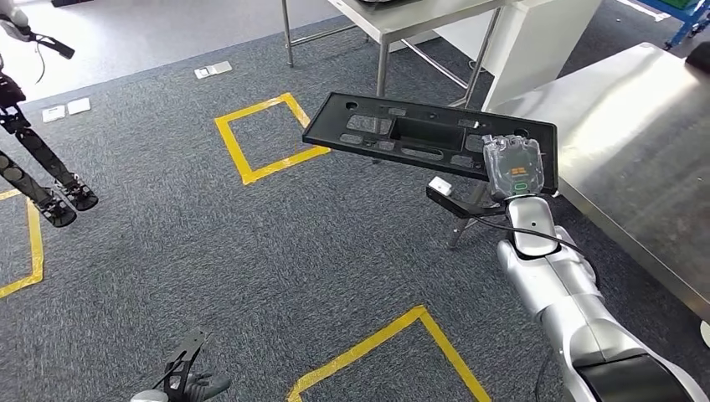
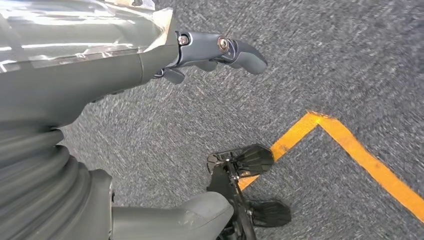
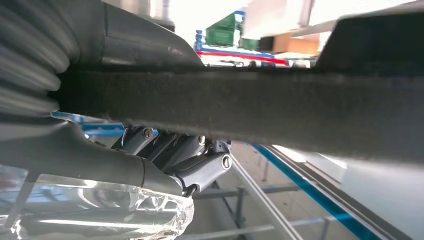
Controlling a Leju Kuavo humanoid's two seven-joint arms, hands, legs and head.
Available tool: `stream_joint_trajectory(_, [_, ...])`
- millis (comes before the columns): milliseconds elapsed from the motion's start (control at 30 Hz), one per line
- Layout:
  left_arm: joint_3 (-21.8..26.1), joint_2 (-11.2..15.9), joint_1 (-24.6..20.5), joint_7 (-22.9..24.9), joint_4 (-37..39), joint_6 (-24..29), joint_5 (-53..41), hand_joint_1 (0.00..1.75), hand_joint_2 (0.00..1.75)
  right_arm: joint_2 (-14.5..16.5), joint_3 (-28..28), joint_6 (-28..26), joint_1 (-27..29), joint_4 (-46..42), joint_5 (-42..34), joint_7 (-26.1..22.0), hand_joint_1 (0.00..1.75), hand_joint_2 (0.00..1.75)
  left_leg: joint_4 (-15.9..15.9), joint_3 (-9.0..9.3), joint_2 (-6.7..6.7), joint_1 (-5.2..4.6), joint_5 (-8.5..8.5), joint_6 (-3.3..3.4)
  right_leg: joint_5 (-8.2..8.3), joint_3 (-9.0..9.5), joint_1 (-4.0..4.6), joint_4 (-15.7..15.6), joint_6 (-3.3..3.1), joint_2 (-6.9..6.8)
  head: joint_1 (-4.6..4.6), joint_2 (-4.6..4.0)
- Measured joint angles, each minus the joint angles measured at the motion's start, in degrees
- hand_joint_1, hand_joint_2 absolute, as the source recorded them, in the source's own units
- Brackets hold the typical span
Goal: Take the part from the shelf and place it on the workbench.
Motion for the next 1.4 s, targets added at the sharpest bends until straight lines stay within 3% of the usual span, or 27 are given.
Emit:
stream_joint_trajectory(67, [0.0, 0.0, 0.0, 0.0, 0.0, 0.0, 0.0, 0.0, 1.75, 0.0, 0.0, 0.0, -0.1, 0.1, 0.0, 0.0, 1.75, 1.75, -0.1, 0.35, 1.4, -0.18, -0.25, -0.55, 0.4, 0.15, 0.33, -0.6, -0.64, 0.76, -0.06, 0.0])
stream_joint_trajectory(100, [0.0, 0.0, -0.1, 0.0, 0.0, 0.0, 0.0, 0.0, 1.75, 0.0, 0.0, -0.1, -0.1, 0.2, 0.0, 0.0, 1.75, 1.75, 0.1, 0.44, 1.54, -0.04, -0.51, -0.89, 0.56, 0.21, -0.04, -0.7, -0.93, 1.55, -0.07, 0.0])
stream_joint_trajectory(167, [0.0, 0.0, -0.2, 0.1, 0.0, 0.0, 0.0, 0.0, 1.75, 0.2, 0.0, -0.1, -0.3, 0.3, 0.1, 0.0, 1.75, 1.75, 2.2, -0.33, -0.85, 0.41, -2.22, -1.51, 0.87, 0.42, -0.77, -1.0, -1.8, 2.99, -0.13, 0.0])
stream_joint_trajectory(233, [0.0, 0.1, 0.1, 0.1, 0.1, 0.0, 0.0, 0.0, 1.75, 0.6, 0.0, -0.1, -0.4, 0.5, 0.1, 0.0, 1.75, 1.75, 9.0, -3.39, -4.4, 0.73, -5.92, -2.0, 1.03, 0.45, -0.96, -1.0, -2.52, 4.46, -0.28, 0.0])
stream_joint_trajectory(300, [0.0, 0.1, 0.4, 0.2, 0.1, 0.1, 0.0, 0.0, 1.75, 0.9, 0.0, -0.1, -0.4, 0.7, 0.1, 0.0, 1.75, 1.75, 15.8, -6.77, -5.49, 0.8, -8.38, -2.32, 1.06, 0.44, -0.86, -1.0, -2.69, 6.13, -0.4, 0.0])
stream_joint_trajectory(333, [0.0, 0.2, 0.5, 0.2, 0.1, 0.1, 0.0, 0.0, 1.75, 1.0, 0.0, -0.1, -0.3, 0.8, 0.1, 0.0, 1.75, 1.75, 16.5, -7.31, -5.57, 0.87, -7.96, -2.39, 1.06, 0.44, -0.84, -0.9, -2.68, 6.97, -0.44, 0.0])
stream_joint_trajectory(400, [0.0, 0.2, 0.5, 0.2, 0.1, 0.2, 0.0, 0.0, 1.75, 1.1, 0.0, -0.1, -0.3, 1.0, 0.1, 0.0, 1.75, 1.75, 11.5, -5.22, -5.94, 1.21, -4.27, -2.48, 1.03, 0.44, -0.92, -0.6, -2.62, 8.51, -0.46, 0.0])
stream_joint_trajectory(467, [0.0, 0.3, 0.5, 0.3, 0.1, 0.3, 0.4, 0.0, 1.75, 1.8, 0.1, 0.1, -0.4, 1.1, 0.1, 0.3, 1.75, 1.75, 4.2, -1.93, -8.28, 1.84, -1.13, -2.63, 0.94, 0.03, -0.84, 0.0, -2.31, 9.98, -0.39, 0.0])
stream_joint_trajectory(533, [0.1, 0.5, 0.8, 0.4, 0.1, 0.3, 1.1, 0.0, 1.75, 3.6, 0.7, 0.7, -0.7, 1.3, 0.2, 2.1, 1.75, 1.75, 1.4, -0.8, -9.43, 1.92, -0.55, -2.4, 1.14, -0.71, -0.69, 0.2, -1.66, 11.43, -0.29, 0.0])
stream_joint_trajectory(600, [0.1, 0.5, 1.1, 0.3, 0.1, 0.3, 1.8, 0.0, 1.75, 5.8, 2.1, 1.8, -0.8, 1.6, 0.3, 4.7, 1.75, 1.75, 1.0, -0.69, -7.87, 1.57, -0.23, -1.57, 1.56, -1.34, -0.65, 0.0, -0.86, 12.69, -0.27, 0.0])
stream_joint_trajectory(633, [0.2, 0.4, 1.2, 0.2, 0.1, 0.4, 2.3, 0.0, 1.75, 6.7, 2.8, 2.3, -0.8, 1.7, 0.4, 5.4, 1.75, 1.75, 0.6, -0.54, -7.24, 1.5, 0.04, -1.01, 1.39, -1.82, -0.62, 0.3, -0.66, 12.09, -0.29, 0.0])
stream_joint_trajectory(700, [0.7, 0.3, 1.6, 0.0, 0.1, 0.6, 3.3, 0.0, 1.75, 8.4, 4.1, 3.4, -1.2, 1.8, 0.4, 5.8, 1.75, 1.75, -0.2, -0.29, -5.93, 1.54, 0.58, -0.06, -0.52, -4.04, -0.31, 4.2, -0.76, 8.88, 0.08, 0.0])
stream_joint_trajectory(733, [1.0, 0.4, 1.9, -0.1, 0.1, 0.7, 3.7, 0.0, 1.75, 9.3, 4.7, 4.0, -1.3, 1.8, 0.5, 5.7, 1.75, 1.75, -0.3, -0.26, -5.33, 1.42, 0.67, 0.16, -2.06, -5.71, -0.33, 7.9, -0.94, 7.01, 0.25, 0.0])
stream_joint_trajectory(767, [1.4, 0.4, 2.4, -0.2, 0.1, 0.8, 4.1, 0.0, 1.75, 10.2, 5.3, 4.7, -1.5, 1.9, 0.4, 5.6, 1.75, 1.75, -0.3, -0.28, -4.62, 1.35, 0.68, 0.25, -3.55, -7.55, -0.36, 11.9, -0.99, 6.02, 0.42, 0.0])
stream_joint_trajectory(833, [2.1, 0.5, 3.4, -0.4, 0.1, 0.9, 4.9, 0.0, 1.75, 11.6, 6.3, 5.7, -1.6, 1.9, 0.4, 5.3, 1.75, 1.75, -0.3, -0.28, -3.23, 1.28, 0.6, 0.21, -4.82, -9.53, -0.63, 16.5, -0.58, 5.4, 0.43, 0.0])
stream_joint_trajectory(867, [2.5, 0.5, 3.8, -0.5, 0.1, 0.9, 5.2, 0.0, 1.75, 12.2, 6.7, 6.0, -1.7, 1.9, 0.4, 5.0, 1.75, 1.75, -0.3, -0.27, -2.56, 1.31, 0.55, 0.15, -4.32, -8.92, -0.79, 15.6, -0.17, 5.11, 0.45, 0.0])
stream_joint_trajectory(933, [3.1, 0.5, 4.3, -0.7, 0.1, 0.9, 5.5, 0.0, 1.75, 13.1, 7.3, 6.3, -2.1, 1.9, 0.4, 4.8, 1.75, 1.75, -0.2, -0.13, -1.47, 1.34, 0.38, -0.16, -1.88, -4.69, -1.03, 8.1, 0.61, 3.16, 0.5, 0.0])
stream_joint_trajectory(1000, [3.5, 0.6, 4.7, -0.9, 0.1, 1.0, 5.7, 0.0, 1.75, 14.0, 7.7, 6.3, -2.7, 1.8, 0.4, 4.5, 1.75, 1.75, -0.2, 0.12, -0.42, 1.03, 0.09, -0.81, -0.09, -1.01, -0.68, 1.5, 0.45, 0.83, 0.47, 0.0])
stream_joint_trajectory(1033, [3.8, 0.6, 4.9, -1.0, 0.1, 1.0, 5.8, 0.0, 1.75, 14.3, 7.8, 6.3, -2.9, 1.8, 0.4, 4.3, 1.75, 1.75, -0.2, 0.29, 0.15, 0.84, -0.06, -1.18, 0.22, -0.33, -0.48, 0.2, 0.07, 0.41, 0.42, 0.0])
stream_joint_trajectory(1100, [4.2, 0.6, 5.2, -1.4, 0.1, 1.1, 6.1, 0.0, 1.75, 14.7, 7.9, 6.2, -3.1, 1.8, 0.3, 3.6, 1.75, 1.75, -0.3, 0.69, 1.34, 0.86, -0.3, -1.84, 0.45, -0.3, -0.46, -0.1, -0.84, 1.85, 0.22, 0.0])
stream_joint_trajectory(1133, [4.4, 0.6, 5.3, -1.6, 0.1, 1.2, 6.2, 0.0, 1.75, 14.8, 7.9, 6.2, -3.2, 1.7, 0.3, 3.2, 1.75, 1.75, -0.1, 0.76, 1.03, 1.09, -0.68, -2.15, 0.56, -0.19, -0.7, -0.2, -1.23, 2.57, 0.21, 0.0])
stream_joint_trajectory(1200, [4.6, 0.7, 5.5, -1.9, 0.1, 1.2, 6.2, 0.0, 1.75, 14.9, 8.0, 6.1, -3.3, 1.5, 0.3, 2.8, 1.75, 1.75, 3.3, -0.42, -1.76, 1.5, -3.14, -2.58, 0.79, 0.12, -1.22, -0.4, -2.32, 3.91, 0.07, 0.0])
stream_joint_trajectory(1233, [4.7, 0.7, 5.7, -2.0, 0.1, 1.2, 6.2, 0.0, 1.75, 15.0, 8.0, 6.1, -3.4, 1.4, 0.4, 2.7, 1.75, 1.75, 6.7, -1.92, -3.61, 1.59, -5.12, -2.69, 0.83, 0.15, -1.28, -0.4, -2.7, 4.61, -0.03, 0.0])
stream_joint_trajectory(1300, [4.9, 0.8, 6.1, -2.1, 0.1, 1.2, 6.2, 0.0, 1.75, 15.2, 8.0, 6.1, -3.3, 1.4, 0.4, 2.6, 1.75, 1.75, 14.3, -5.6, -5.37, 1.58, -8.46, -2.78, 0.89, 0.15, -1.16, -0.4, -3.12, 6.16, -0.21, 0.0])
stream_joint_trajectory(1333, [4.9, 0.8, 6.2, -2.1, 0.1, 1.2, 6.2, 0.0, 1.75, 15.3, 8.1, 6.1, -3.2, 1.4, 0.4, 2.5, 1.75, 1.75, 16.2, -6.68, -5.55, 1.61, -8.69, -2.81, 0.91, 0.15, -1.1, -0.4, -3.16, 6.99, -0.24, 0.0])
stream_joint_trajectory(1367, [4.9, 0.9, 6.3, -2.1, 0.1, 1.2, 6.2, 0.0, 1.75, 15.3, 8.1, 6.1, -3.2, 1.4, 0.3, 2.5, 1.75, 1.75, 15.9, -6.75, -5.59, 1.69, -7.8, -2.8, 0.94, 0.17, -1.1, -0.3, -3.18, 7.8, -0.24, 0.0])
stream_joint_trajectory(1400, [5.0, 0.9, 6.3, -2.1, 0.1, 1.2, 6.2, 0.0, 1.75, 15.3, 8.1, 6.1, -3.2, 1.4, 0.3, 2.5, 1.75, 1.75, 13.4, -5.72, -5.76, 1.83, -5.94, -2.8, 0.94, 0.19, -1.13, -0.2, -3.16, 8.59, -0.23, 0.0])
